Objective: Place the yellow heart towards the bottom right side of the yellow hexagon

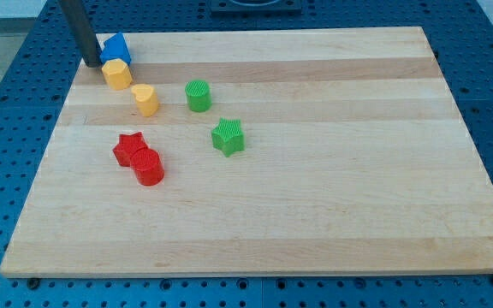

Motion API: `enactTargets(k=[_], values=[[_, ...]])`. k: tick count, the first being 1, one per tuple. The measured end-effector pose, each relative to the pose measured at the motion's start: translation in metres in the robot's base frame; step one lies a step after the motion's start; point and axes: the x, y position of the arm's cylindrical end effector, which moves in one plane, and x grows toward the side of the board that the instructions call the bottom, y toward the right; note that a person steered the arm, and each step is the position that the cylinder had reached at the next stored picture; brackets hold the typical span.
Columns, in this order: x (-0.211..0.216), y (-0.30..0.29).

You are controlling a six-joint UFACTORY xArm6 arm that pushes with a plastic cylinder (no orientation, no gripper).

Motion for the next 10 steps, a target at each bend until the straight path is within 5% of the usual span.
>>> enactTargets(k=[3, 6, 8, 10], values=[[0.014, -0.033], [0.169, 0.022], [0.157, 0.115], [0.12, 0.113]])
